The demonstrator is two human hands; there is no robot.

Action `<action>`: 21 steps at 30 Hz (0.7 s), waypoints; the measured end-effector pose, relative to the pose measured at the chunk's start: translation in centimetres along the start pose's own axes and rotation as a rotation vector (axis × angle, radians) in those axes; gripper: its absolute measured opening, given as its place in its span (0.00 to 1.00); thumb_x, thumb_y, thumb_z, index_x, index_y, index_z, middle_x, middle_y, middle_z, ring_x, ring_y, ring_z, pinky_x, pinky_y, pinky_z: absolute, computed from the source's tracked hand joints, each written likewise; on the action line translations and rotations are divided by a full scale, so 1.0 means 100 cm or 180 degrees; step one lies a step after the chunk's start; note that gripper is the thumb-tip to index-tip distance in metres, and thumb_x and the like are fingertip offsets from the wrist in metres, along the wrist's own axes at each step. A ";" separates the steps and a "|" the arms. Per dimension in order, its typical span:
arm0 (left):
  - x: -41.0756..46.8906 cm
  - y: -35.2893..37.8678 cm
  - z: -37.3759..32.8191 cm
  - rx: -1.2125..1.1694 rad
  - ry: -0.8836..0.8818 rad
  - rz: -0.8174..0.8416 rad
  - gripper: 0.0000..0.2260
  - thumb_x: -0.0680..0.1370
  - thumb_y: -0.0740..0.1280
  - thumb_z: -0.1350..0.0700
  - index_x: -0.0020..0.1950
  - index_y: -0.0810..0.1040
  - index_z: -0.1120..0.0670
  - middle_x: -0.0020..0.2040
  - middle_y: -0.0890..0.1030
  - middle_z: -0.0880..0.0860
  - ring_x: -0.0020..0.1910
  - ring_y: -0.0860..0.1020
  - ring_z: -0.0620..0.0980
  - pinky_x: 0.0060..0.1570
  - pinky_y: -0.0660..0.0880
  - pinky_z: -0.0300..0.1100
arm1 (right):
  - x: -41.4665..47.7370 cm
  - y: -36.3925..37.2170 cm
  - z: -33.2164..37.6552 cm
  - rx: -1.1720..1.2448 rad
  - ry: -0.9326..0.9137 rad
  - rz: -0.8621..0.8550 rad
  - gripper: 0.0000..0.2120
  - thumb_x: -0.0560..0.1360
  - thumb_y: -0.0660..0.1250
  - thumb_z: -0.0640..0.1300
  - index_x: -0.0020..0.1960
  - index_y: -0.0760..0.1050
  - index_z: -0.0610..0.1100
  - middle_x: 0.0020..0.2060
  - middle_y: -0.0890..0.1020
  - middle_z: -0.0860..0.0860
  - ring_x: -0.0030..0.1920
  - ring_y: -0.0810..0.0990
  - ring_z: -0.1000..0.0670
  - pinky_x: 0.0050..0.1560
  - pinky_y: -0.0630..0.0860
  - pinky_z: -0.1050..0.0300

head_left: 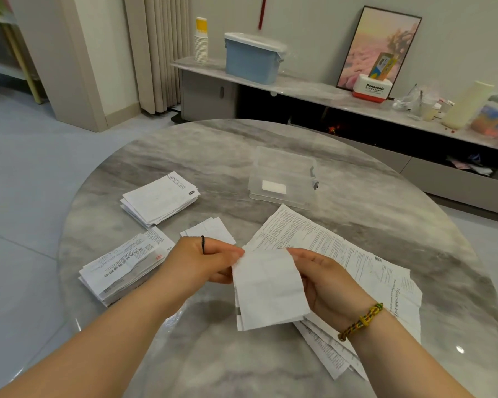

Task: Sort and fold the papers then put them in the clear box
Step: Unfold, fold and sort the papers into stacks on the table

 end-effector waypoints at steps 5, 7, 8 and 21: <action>0.003 -0.014 -0.002 -0.0060 0.0190 -0.0496 0.10 0.72 0.66 0.70 0.40 0.77 0.55 0.32 0.78 0.54 0.26 0.79 0.43 0.26 0.76 0.32 | -0.002 0.011 -0.006 -0.0134 0.0219 0.0282 0.12 0.78 0.56 0.44 0.49 0.76 0.39 0.35 0.84 0.47 0.32 0.82 0.52 0.32 0.78 0.61; 0.004 -0.019 -0.003 -0.0085 0.0261 -0.0606 0.11 0.73 0.66 0.70 0.42 0.75 0.54 0.34 0.76 0.54 0.30 0.78 0.47 0.26 0.76 0.32 | -0.005 0.015 -0.011 -0.0285 0.0304 0.0398 0.08 0.77 0.58 0.40 0.45 0.74 0.39 0.31 0.83 0.49 0.29 0.81 0.54 0.27 0.76 0.64; 0.004 -0.020 -0.004 -0.0098 0.0291 -0.0630 0.11 0.73 0.66 0.70 0.42 0.74 0.53 0.33 0.76 0.54 0.32 0.78 0.48 0.26 0.76 0.32 | -0.005 0.017 -0.013 -0.0339 0.0342 0.0438 0.07 0.77 0.59 0.38 0.42 0.73 0.39 0.30 0.83 0.50 0.28 0.81 0.55 0.26 0.75 0.65; 0.000 -0.017 0.011 0.0850 0.0002 -0.0094 0.16 0.71 0.67 0.69 0.45 0.72 0.48 0.33 0.75 0.51 0.30 0.77 0.46 0.29 0.77 0.33 | 0.002 -0.003 -0.015 -0.0452 0.0019 -0.0546 0.10 0.74 0.62 0.30 0.35 0.72 0.40 0.28 0.76 0.46 0.21 0.72 0.56 0.21 0.68 0.67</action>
Point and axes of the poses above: each hand's wrist, its own x-axis towards the middle knuckle, its own y-axis out of the palm, z = x × y, the point moved 9 cm from there along x, towards the middle knuckle
